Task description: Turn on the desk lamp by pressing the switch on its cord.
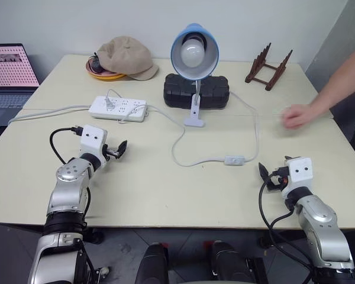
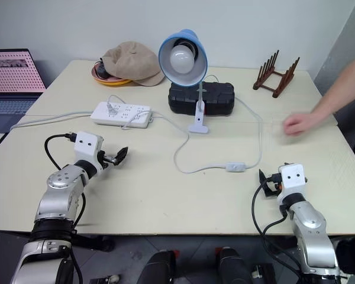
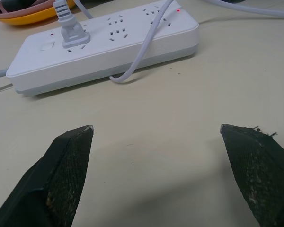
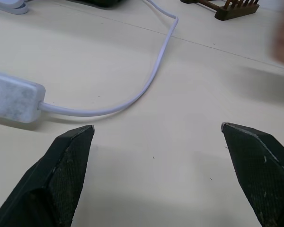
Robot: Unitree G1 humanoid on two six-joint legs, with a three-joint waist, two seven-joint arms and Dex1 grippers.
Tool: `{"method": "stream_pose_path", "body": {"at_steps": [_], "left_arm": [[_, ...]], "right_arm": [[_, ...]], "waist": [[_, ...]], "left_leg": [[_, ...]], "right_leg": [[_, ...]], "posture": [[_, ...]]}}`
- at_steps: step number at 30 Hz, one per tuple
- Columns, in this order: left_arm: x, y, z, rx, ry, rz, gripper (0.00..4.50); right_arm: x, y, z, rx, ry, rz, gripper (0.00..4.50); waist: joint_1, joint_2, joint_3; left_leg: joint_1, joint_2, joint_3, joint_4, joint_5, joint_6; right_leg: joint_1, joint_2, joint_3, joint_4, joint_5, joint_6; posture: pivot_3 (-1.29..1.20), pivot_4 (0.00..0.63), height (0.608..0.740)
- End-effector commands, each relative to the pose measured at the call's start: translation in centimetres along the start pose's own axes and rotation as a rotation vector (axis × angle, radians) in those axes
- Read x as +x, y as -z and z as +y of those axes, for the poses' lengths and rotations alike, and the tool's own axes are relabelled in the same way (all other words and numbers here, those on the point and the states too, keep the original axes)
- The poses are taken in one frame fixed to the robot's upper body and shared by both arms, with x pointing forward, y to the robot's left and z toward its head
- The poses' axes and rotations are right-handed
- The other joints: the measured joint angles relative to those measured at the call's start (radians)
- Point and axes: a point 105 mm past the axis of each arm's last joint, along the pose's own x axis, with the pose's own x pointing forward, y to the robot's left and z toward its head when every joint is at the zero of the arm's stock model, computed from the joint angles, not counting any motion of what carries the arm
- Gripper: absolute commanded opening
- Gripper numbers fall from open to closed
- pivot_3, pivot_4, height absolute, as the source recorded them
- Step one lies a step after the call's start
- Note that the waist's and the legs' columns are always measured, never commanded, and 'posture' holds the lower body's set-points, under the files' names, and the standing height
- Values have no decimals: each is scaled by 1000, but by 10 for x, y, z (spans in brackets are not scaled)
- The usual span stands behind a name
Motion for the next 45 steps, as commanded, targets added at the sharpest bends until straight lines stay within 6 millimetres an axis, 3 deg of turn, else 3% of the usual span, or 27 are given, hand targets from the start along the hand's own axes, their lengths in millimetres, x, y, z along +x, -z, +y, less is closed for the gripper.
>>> {"method": "stream_pose_path", "body": {"at_steps": [1,5,9,14,19,23,33,36,45], "left_arm": [[-3,-20,-1,33,38,-58,4481],[-5,-34,-17,45,181,-79,4481],[-24,-64,-73,174,591,-105,4481],[-54,-87,-126,225,933,-138,4481],[-81,-94,-159,261,1169,-146,4481],[-81,-104,-158,165,1163,-163,4481],[-82,-104,-155,148,1136,-156,4481],[-82,-107,-155,125,1130,-163,4500],[-77,-105,-156,128,1104,-173,4500]], "right_arm": [[-2,-17,-1,-31,-10,-60,4500],[-1,-29,8,-42,-173,-79,4500],[-4,-45,28,-135,-621,-33,4500],[3,-51,30,-194,-934,90,4500],[28,-55,31,-220,-1075,169,4500],[44,-53,27,-222,-1070,193,4500],[55,-41,35,-208,-1135,242,4500],[59,-40,34,-199,-1131,240,4012],[65,-39,31,-213,-1111,230,1758]], "waist": [[0,0,0],[0,0,0],[-3,1,1],[-3,0,1],[-9,0,1],[-11,0,1],[-15,1,2],[-18,1,2],[-19,1,2]], "left_leg": [[0,0,0,0,0,0],[0,0,0,0,0,0],[0,0,1,0,0,0],[3,0,2,0,0,0],[2,0,2,-1,0,0],[2,0,2,-2,0,0],[1,0,2,-1,0,0],[1,0,2,0,0,0],[1,0,1,-1,0,0]], "right_leg": [[0,0,0,0,0,0],[0,0,0,0,0,0],[0,-1,1,-1,0,0],[2,-1,0,-1,0,-1],[2,-1,0,-3,-1,-1],[2,-1,0,-3,-1,-1],[1,-1,0,-2,-1,0],[1,-1,0,-1,-1,0],[1,-1,0,-1,-1,0]], "posture": [[0,150,740],[0,150,740],[0,150,740],[0,150,740],[0,150,740],[0,150,740],[0,150,740],[0,150,740],[0,150,740]]}}
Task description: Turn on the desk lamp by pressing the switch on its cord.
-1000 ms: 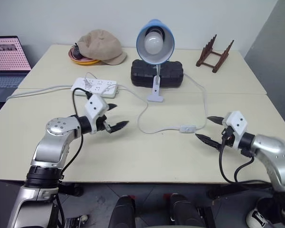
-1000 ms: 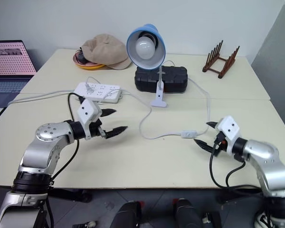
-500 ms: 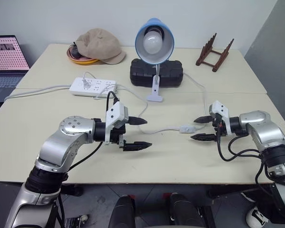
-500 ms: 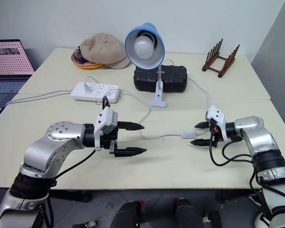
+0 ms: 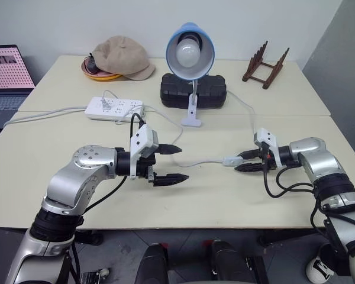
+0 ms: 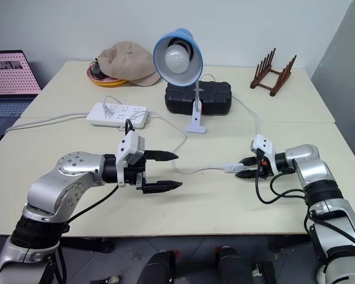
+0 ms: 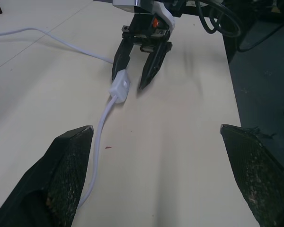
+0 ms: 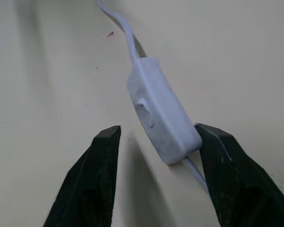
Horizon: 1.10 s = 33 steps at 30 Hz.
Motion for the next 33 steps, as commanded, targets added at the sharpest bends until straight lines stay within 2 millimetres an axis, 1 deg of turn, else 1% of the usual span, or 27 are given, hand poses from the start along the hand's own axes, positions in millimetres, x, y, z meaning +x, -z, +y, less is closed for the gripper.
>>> {"method": "stream_pose_path", "body": {"at_steps": [1,4,5,6,9,11,12,13,15,18,19,22,25,26,31,33], "left_arm": [[0,-11,2,59,-23,-34,4500],[0,-10,1,60,-22,-33,4500],[0,-10,0,59,-22,-32,4500],[0,-9,0,58,-24,-32,4500],[0,-5,-2,39,-29,-34,4500],[0,-5,-5,-6,-30,-50,4500],[1,-4,-8,-59,-26,-65,4500],[1,-1,-12,-137,-12,-82,4500],[2,3,-18,-239,-6,-109,4500],[5,0,-17,-362,-13,-169,4500],[8,-5,-16,-412,2,-200,4500],[14,-19,-14,-520,59,-282,4500],[23,-32,-6,-621,127,-358,4500],[24,-35,-5,-643,147,-372,4500],[29,-47,0,-668,201,-397,4500],[31,-49,0,-665,216,-388,4500]], "right_arm": [[-9,-10,-9,-47,38,-24,1500],[-10,-9,-10,-51,45,-28,835],[-10,-9,-10,-53,52,-29,509],[-11,-9,-11,-61,59,-28,332],[-12,-14,-7,-43,66,-76,331],[-12,-20,-3,-18,65,-121,331],[-12,-26,-1,3,68,-150,331],[-12,-36,2,44,73,-199,331],[-13,-62,10,173,52,-325,331],[-20,-95,27,328,-34,-473,331],[-22,-104,35,360,-76,-500,331],[-27,-117,51,433,-164,-537,331],[-32,-119,75,487,-296,-511,331],[-34,-118,79,499,-320,-501,331],[-37,-115,91,520,-348,-473,331],[-38,-115,93,524,-350,-473,331]], "waist": [[0,0,0],[0,0,0],[0,0,0],[0,0,0],[-1,0,0],[0,0,0],[0,0,0],[0,0,0],[-2,0,0],[-4,1,1],[-4,1,1],[2,1,1],[8,1,1],[9,1,1],[9,1,1],[7,1,1]], "left_leg": [[0,0,0,0,0,0],[0,0,0,0,0,0],[0,0,0,0,0,0],[0,0,0,0,0,0],[0,0,0,0,0,0],[0,0,0,0,0,0],[0,0,0,0,0,0],[0,0,0,0,0,0],[0,0,-1,0,0,0],[0,0,-2,0,0,0],[0,0,-3,1,0,0],[0,0,-5,2,0,0],[0,0,-7,3,0,0],[0,0,-7,3,0,0],[0,0,-6,2,0,0],[0,0,-6,1,0,0]], "right_leg": [[0,0,0,0,0,0],[0,0,0,0,0,0],[0,0,0,0,0,0],[0,0,0,1,0,0],[0,0,0,1,0,0],[0,0,0,1,0,0],[0,0,0,1,0,0],[0,0,0,1,0,1],[0,0,0,2,1,2],[0,0,0,3,2,4],[0,1,-1,3,2,4],[1,2,-2,3,0,0],[2,2,-2,2,0,0],[3,2,-2,2,0,0],[2,2,-3,1,0,0],[1,2,-2,1,1,1]], "posture": [[0,150,740],[0,150,740],[0,150,740],[0,150,740],[0,150,740],[0,150,740],[0,150,740],[0,150,740],[0,150,740],[0,150,740],[0,150,740],[0,150,740],[0,150,740],[0,150,740],[0,150,740],[0,150,740]]}}
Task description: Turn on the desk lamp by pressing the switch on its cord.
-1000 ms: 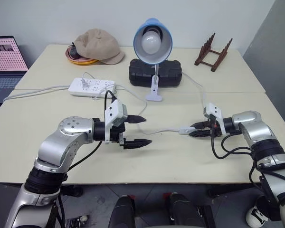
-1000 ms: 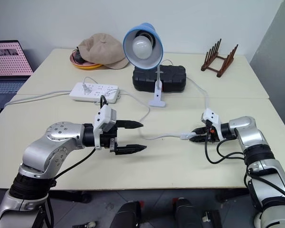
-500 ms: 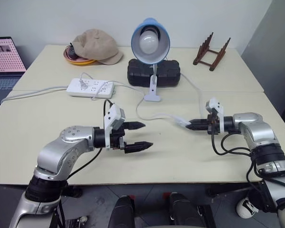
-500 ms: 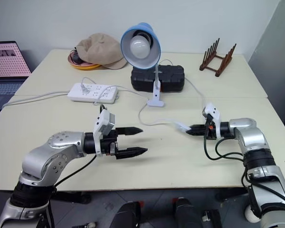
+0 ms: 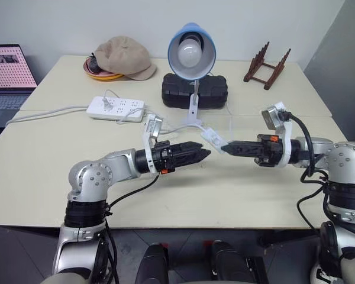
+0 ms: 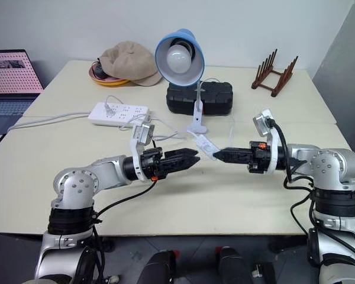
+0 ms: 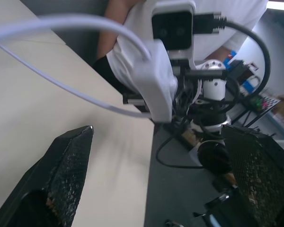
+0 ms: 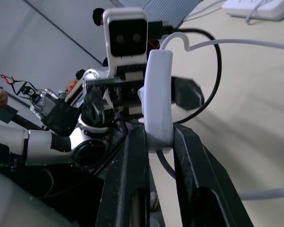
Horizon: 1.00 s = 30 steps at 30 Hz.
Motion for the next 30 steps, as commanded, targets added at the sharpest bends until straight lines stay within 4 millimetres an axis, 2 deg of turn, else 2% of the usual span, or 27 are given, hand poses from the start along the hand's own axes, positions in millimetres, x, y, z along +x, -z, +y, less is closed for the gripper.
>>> {"method": "stream_pose_path", "body": {"at_steps": [1,12,30], "left_arm": [[6,-9,-10,20,64,-1,4500],[13,-9,-12,29,92,17,4500],[12,-11,-16,8,116,-11,1231]], "right_arm": [[-2,-4,17,-39,-37,-6,331],[-1,-1,21,-36,-32,-8,331],[1,2,23,-35,-40,18,331]], "waist": [[-3,0,0],[-7,0,0],[-8,0,0]], "left_leg": [[0,0,0,0,0,0],[-1,0,0,0,0,0],[-3,0,0,-1,0,0]], "right_leg": [[0,0,0,0,1,1],[-1,0,0,-1,-1,-2],[-2,0,0,-2,-1,-2]], "posture": [[0,150,740],[0,150,740],[0,150,740]]}}
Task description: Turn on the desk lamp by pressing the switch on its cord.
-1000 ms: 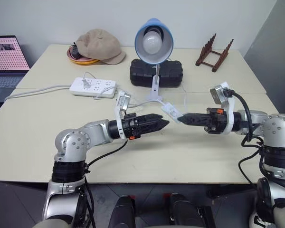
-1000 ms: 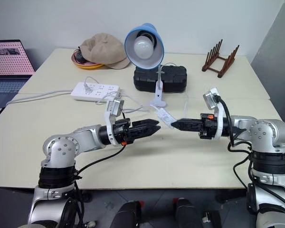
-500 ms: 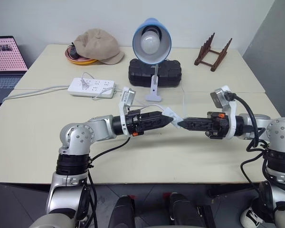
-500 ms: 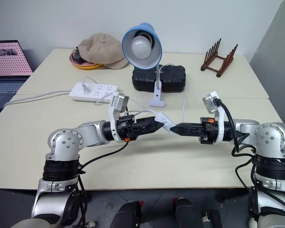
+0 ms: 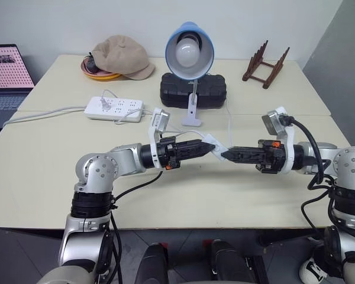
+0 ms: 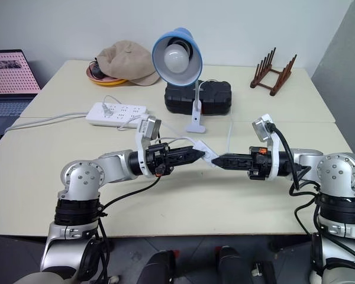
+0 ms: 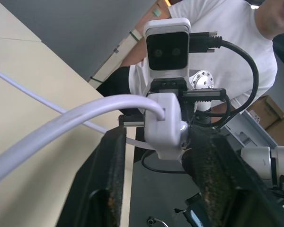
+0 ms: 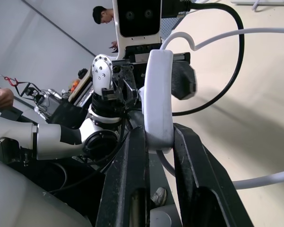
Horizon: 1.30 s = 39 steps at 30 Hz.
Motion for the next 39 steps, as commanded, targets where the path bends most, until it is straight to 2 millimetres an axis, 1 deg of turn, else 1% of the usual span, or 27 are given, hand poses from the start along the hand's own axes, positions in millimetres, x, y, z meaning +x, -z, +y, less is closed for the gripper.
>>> {"method": "stream_pose_path", "body": {"at_steps": [1,3,7,10,13,15,16,18,20,22,25,27,28,29,30,32,33,35,37,39], "left_arm": [[1,-8,-9,20,33,-23,1051],[0,-9,-10,5,42,-31,775],[-1,-6,-14,-10,63,-20,498],[-1,-3,-15,-8,63,-3,453],[0,-2,-8,18,11,0,452],[-1,-3,-7,12,12,-8,1152],[-3,-4,-7,8,12,-13,1237],[-10,-5,-3,8,-26,-21,1697],[-22,-5,2,19,-86,-24,2114],[-31,-7,2,26,-120,-41,2485],[-41,-5,2,89,-192,-20,3057],[-48,-7,0,177,-253,1,3456],[-51,-9,0,230,-283,14,3713],[-53,-10,-1,301,-314,45,3875],[-56,-10,-1,383,-348,85,4066],[-61,-8,1,529,-399,170,4481],[-62,-7,2,585,-414,203,4481],[-64,-7,3,648,-424,230,4481],[-66,-9,4,723,-438,267,4481],[-71,-7,7,777,-446,324,4481]], "right_arm": [[-1,-4,12,-48,-44,-1,331],[-2,-3,11,-47,-43,0,331],[-2,-2,10,-49,-39,-1,331],[-3,-3,9,-54,-34,-5,331],[-3,-4,9,-60,-31,-10,331],[-3,-4,8,-67,-25,-14,331],[-3,-5,8,-71,-22,-15,331],[-5,-9,6,-86,-8,-22,331],[-6,-17,3,-107,11,-37,331],[-8,-22,0,-125,26,-41,331],[-8,-27,-8,-150,53,-37,331],[-5,-26,-23,-207,127,-1,331],[-4,-24,-34,-250,175,25,331],[-3,-21,-45,-297,225,61,331],[-2,-15,-62,-377,291,117,331],[0,-5,-88,-481,376,212,331],[0,0,-98,-528,402,257,331],[0,6,-113,-598,434,319,331],[0,9,-130,-648,482,354,331],[1,9,-137,-656,482,352,331]], "waist": [[0,0,0],[0,0,0],[0,0,0],[0,0,0],[0,0,0],[0,0,0],[0,0,0],[0,0,0],[-1,0,0],[-5,0,0],[-6,0,0],[-6,0,0],[-6,0,0],[-6,0,0],[-6,0,0],[-6,0,0],[-7,0,0],[-4,0,0],[-1,0,0],[-4,-1,1]], "left_leg": [[0,0,0,0,0,0],[0,0,0,0,0,0],[-1,0,0,0,0,0],[-1,0,0,0,0,0],[-1,0,0,0,0,0],[-1,0,0,0,0,0],[-1,0,0,0,0,0],[-1,0,0,0,0,0],[-1,0,0,0,0,0],[-1,0,0,-1,0,0],[-1,0,0,-1,0,0],[-1,0,0,-1,0,0],[-1,0,0,-1,0,0],[-1,0,0,-1,0,0],[-1,0,1,-1,0,0],[-1,0,1,-1,0,0],[-1,0,1,-1,0,0],[-1,0,4,-2,0,-1],[-3,0,5,-2,0,-1],[-3,0,5,-2,0,-1]], "right_leg": [[0,0,0,0,0,0],[0,0,0,0,0,0],[0,0,0,-1,0,0],[-1,0,0,-1,0,0],[-1,0,0,-1,0,0],[-1,0,0,-1,0,0],[-1,0,0,-1,0,0],[-1,0,0,-1,0,0],[-1,0,0,-1,0,0],[-2,0,0,-1,0,0],[-2,0,0,-1,0,0],[-2,0,0,-1,0,0],[-2,0,0,-1,0,0],[-2,0,0,-2,0,-1],[-2,0,0,-2,0,-1],[-3,0,0,-2,0,-1],[-3,0,1,-2,0,-1],[-4,-2,2,-3,0,-1],[-5,-2,2,-3,0,-1],[-6,-2,2,-3,0,0]], "posture": [[0,150,740],[0,150,740],[0,150,740],[0,150,740],[0,150,740],[0,150,740],[0,150,740],[0,150,740],[0,150,740],[0,150,740],[0,150,740],[0,150,740],[0,150,740],[0,150,740],[0,150,740],[0,150,740],[0,150,740],[0,150,740],[0,150,740],[0,150,740]]}}
